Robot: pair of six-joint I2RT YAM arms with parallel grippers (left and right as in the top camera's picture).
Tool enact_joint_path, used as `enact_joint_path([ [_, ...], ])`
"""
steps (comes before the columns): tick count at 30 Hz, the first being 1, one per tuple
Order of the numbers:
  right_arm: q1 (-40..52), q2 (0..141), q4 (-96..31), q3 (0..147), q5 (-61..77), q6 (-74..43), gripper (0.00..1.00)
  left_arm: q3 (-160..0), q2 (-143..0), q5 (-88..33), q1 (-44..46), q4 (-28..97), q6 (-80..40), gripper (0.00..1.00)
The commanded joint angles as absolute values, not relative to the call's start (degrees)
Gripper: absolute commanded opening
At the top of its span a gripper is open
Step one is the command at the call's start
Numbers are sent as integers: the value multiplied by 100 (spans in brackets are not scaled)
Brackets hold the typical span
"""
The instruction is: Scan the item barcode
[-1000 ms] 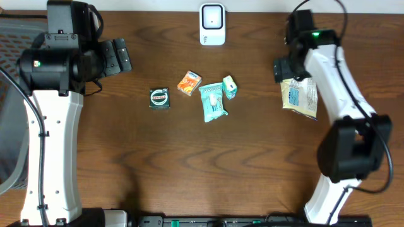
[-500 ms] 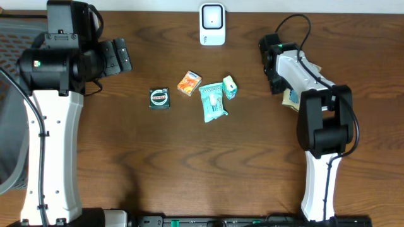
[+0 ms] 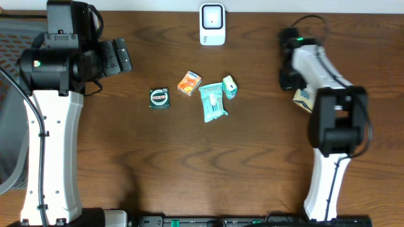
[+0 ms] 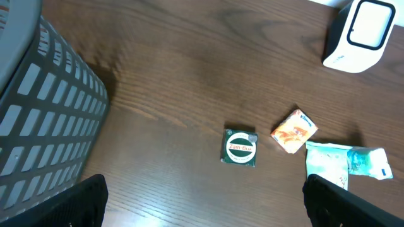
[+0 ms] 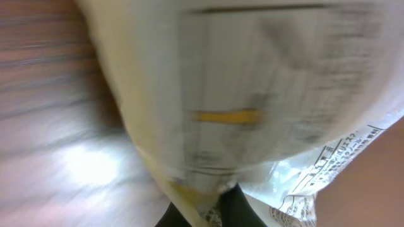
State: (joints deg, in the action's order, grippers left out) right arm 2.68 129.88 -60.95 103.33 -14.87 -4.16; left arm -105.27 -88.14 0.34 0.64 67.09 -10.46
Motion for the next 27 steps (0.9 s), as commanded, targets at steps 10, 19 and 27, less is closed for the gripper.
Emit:
enact_joint_path([
  [10,-1013,11926,-7273,10195,6294,2032,1,-10523,-8842,67,67,6726,-1031,98],
  [19,-1271,12158,-6532,9030,6031,1789,1,-10523,-8842,67,67,6726,-1031,98],
  [27,-1177,11946,-6781,9275,3726,1168,18,-10523,-8842,67,67,6726,-1031,98],
])
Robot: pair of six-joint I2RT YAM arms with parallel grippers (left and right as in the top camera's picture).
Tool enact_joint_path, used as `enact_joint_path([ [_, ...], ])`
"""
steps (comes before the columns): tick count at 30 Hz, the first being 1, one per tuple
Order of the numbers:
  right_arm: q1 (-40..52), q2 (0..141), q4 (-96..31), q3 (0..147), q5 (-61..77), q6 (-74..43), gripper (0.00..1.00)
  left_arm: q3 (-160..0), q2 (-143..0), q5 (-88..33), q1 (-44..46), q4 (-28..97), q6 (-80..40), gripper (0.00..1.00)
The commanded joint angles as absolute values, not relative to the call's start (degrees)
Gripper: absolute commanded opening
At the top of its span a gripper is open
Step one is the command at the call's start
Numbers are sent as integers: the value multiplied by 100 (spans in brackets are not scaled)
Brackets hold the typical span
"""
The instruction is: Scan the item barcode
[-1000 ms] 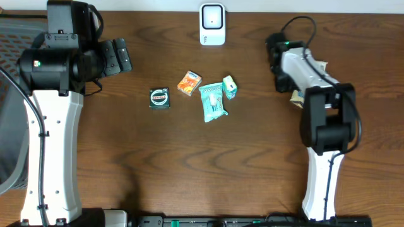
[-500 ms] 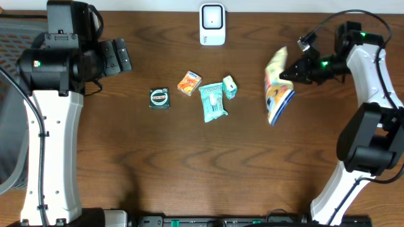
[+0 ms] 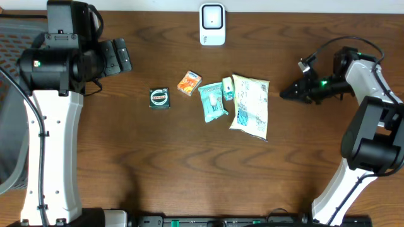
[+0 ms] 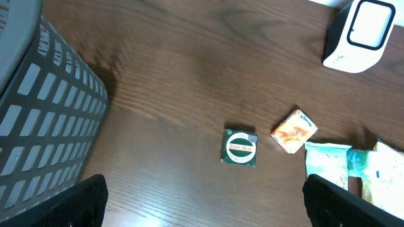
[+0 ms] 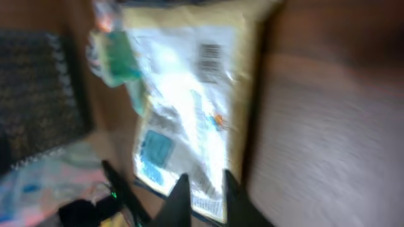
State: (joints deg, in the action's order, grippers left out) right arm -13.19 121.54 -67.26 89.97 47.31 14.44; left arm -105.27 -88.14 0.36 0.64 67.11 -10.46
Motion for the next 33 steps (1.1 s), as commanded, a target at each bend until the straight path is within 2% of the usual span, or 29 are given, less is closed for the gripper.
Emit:
enact_joint_path([
  [1,-1092,11880,-6799,9360,3413,1059,25,-10523,-8842,67,67,6726,-1031,98],
  [3,-932,11767,-6770,9470,2915,749,43,-10523,-8842,67,67,6726,-1031,98],
  [6,-718,11723,-6726,9489,2731,554,82,-10523,-8842,67,67,6724,-1031,98],
  [7,-650,11749,-6720,9450,2735,491,89,-10523,-8842,67,67,6726,-1031,98],
  [11,-401,11815,-6252,8969,2956,259,89,-10523,-8842,69,67,6726,-1031,98],
  [15,-196,11824,-5485,8335,3686,198,83,-10523,-8842,67,67,6726,-1031,98],
  [20,45,11824,-4484,7533,3710,-198,79,-10523,-8842,67,67,6726,-1031,98],
  [21,82,11824,-4270,7389,3728,-246,75,-10523,-8842,67,67,6726,-1031,98],
  [22,113,11824,-4077,7260,3732,-318,62,-10523,-8842,67,67,6726,-1031,98],
  [23,126,11824,-3933,7168,3758,-340,42,-10523,-8842,67,67,6726,-1031,98],
  [24,139,11824,-3828,7096,3769,-342,10,-10523,-8842,67,67,6726,-1031,98],
  [25,139,11824,-3809,7081,3767,-340,1,-10523,-8842,67,67,6726,-1031,98],
  [31,-60,11614,-4130,7592,3645,-314,1,-10523,-8842,67,67,6726,-1031,98],
  [33,-115,11347,-4418,7937,3155,-316,1,-10523,-8842,67,67,6726,-1031,98],
])
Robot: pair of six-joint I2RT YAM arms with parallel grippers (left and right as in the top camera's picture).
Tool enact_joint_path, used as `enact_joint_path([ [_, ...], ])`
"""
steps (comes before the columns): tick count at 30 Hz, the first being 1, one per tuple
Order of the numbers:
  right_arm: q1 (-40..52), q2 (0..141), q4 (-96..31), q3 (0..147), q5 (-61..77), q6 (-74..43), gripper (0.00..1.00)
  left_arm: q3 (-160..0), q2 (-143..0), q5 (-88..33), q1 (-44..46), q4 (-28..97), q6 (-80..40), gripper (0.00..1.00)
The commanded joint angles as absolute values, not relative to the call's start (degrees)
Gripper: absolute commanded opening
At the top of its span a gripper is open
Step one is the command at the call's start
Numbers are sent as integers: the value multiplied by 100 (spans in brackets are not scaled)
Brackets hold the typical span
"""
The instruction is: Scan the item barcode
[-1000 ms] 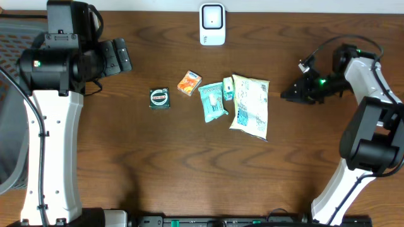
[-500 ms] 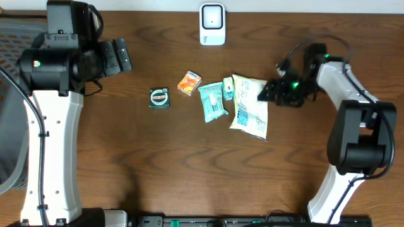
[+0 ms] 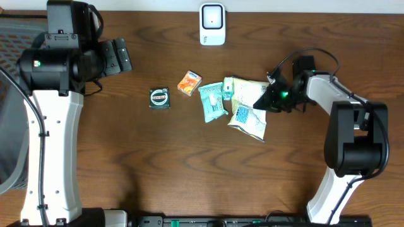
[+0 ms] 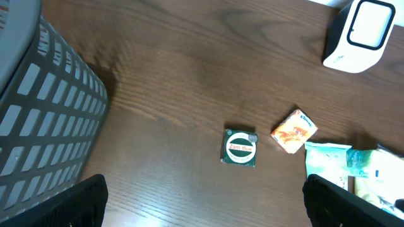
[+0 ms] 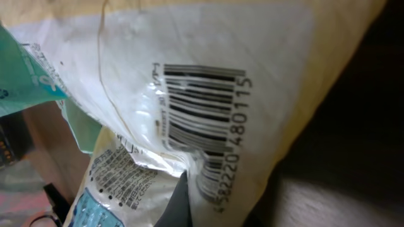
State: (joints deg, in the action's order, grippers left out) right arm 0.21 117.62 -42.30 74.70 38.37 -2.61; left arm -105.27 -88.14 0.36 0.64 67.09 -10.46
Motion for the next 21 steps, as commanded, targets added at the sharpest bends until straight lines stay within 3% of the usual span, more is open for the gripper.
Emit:
enact_joint_path([
  [1,-113,11209,-4558,8088,2827,-318,1,-10523,-8842,67,67,6726,-1031,98],
  [8,362,10125,-5433,8705,-755,-506,1,-10523,-8842,67,67,6726,-1031,98],
  [14,954,10071,-5972,8582,-4160,-1590,1,-10523,-8842,67,67,6726,-1031,98],
  [21,1037,10565,-5935,8374,-5103,-1824,1,-10523,-8842,67,67,6726,-1031,98],
])
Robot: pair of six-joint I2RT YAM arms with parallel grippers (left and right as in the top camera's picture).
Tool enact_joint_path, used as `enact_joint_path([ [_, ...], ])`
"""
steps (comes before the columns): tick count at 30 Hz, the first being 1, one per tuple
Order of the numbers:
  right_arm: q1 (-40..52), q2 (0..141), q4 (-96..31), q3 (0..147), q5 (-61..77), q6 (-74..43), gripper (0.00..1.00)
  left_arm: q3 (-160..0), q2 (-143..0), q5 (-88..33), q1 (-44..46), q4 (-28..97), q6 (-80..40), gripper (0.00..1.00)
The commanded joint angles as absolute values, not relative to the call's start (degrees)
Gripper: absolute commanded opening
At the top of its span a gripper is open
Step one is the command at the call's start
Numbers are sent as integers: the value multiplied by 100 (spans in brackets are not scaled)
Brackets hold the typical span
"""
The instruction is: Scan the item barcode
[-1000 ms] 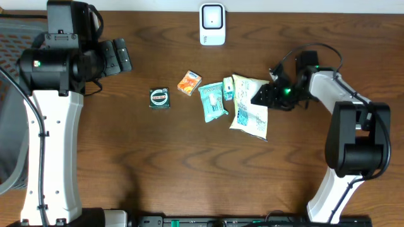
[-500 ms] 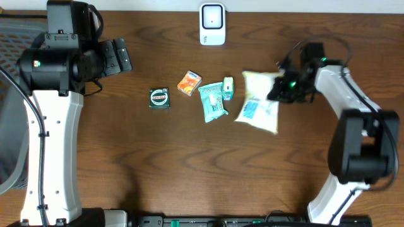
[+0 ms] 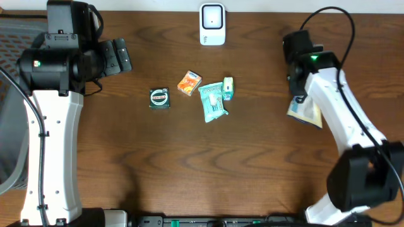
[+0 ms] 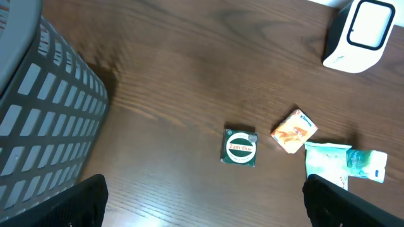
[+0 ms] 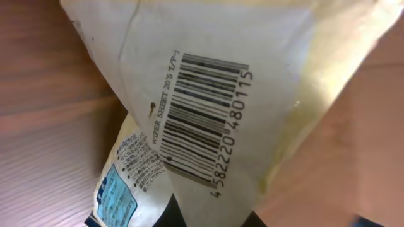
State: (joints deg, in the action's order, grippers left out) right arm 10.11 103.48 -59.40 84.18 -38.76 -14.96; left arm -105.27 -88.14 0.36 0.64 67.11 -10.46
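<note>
A white and yellow wipes pack [image 3: 307, 111] hangs at the table's right side, with my right gripper [image 5: 211, 215] shut on its lower edge. Its barcode [image 5: 201, 127] fills the right wrist view, facing the camera. In the overhead view the right gripper [image 3: 298, 96] is mostly hidden under its own arm. The white scanner [image 3: 213, 24] stands at the table's back middle, also seen as the scanner [image 4: 357, 34] from the left wrist. My left gripper [image 4: 202, 208] is open and high over the left of the table, holding nothing.
A green round tin [image 3: 160, 98], an orange box [image 3: 189, 82], a teal pack [image 3: 213, 101] and a small green-white packet [image 3: 228, 88] lie in the middle. A grey mesh basket [image 4: 44, 113] stands at the far left.
The wipes pack was on the table beside the teal pack with my right gripper at its right edge. Now it is in that gripper, off the table, at the right side.
First my right gripper held the pack at the right side. Then the pack lay flat beside the middle items, the gripper apart from it to the right. Then the gripper was at the pack's edge, and now holds it at the right. The left arm stayed still.
</note>
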Motion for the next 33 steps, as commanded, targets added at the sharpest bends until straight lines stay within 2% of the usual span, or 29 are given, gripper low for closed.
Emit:
enact_joint_path([
  [1,1035,10656,-5918,8374,-5107,-1822,1,-10523,-8842,67,67,6726,-1031,98],
  [10,1247,11590,-6099,8368,-5312,-1817,1,-10523,-8842,67,67,6726,-1031,98],
  [15,1852,11603,-6062,8447,-4554,-1820,9,-10523,-8842,67,67,6726,-1031,98],
  [17,2139,11603,-5979,8449,-4104,-1820,21,-10523,-8842,67,67,6726,-1031,98],
  [19,2370,11603,-5902,8464,-3754,-1828,46,-10523,-8842,67,67,6726,-1031,98],
  [20,2464,11603,-5892,8519,-3627,-1863,50,-10523,-8842,67,67,6726,-1031,98],
  [23,2613,11601,-6062,8947,-3385,-1887,51,-10523,-8842,67,67,6726,-1031,98],
  [24,2624,11601,-6292,9279,-3374,-1885,43,-10523,-8842,67,67,6726,-1031,98],
  [26,2609,11601,-6591,9699,-3391,-1883,20,-10523,-8842,67,67,6726,-1031,98],
  [27,2569,11598,-6801,10014,-3389,-1883,18,-10523,-8842,67,67,6726,-1031,97],
  [29,2469,11598,-7120,10473,-3354,-1806,24,-10523,-8842,67,67,6726,-1031,98],
  [31,2338,11598,-7384,10842,-3203,-1546,49,-10523,-8842,67,67,6726,-1031,98],
  [33,2226,11598,-7533,11021,-2799,-1116,60,-10523,-8842,67,67,6726,-1031,98],
])
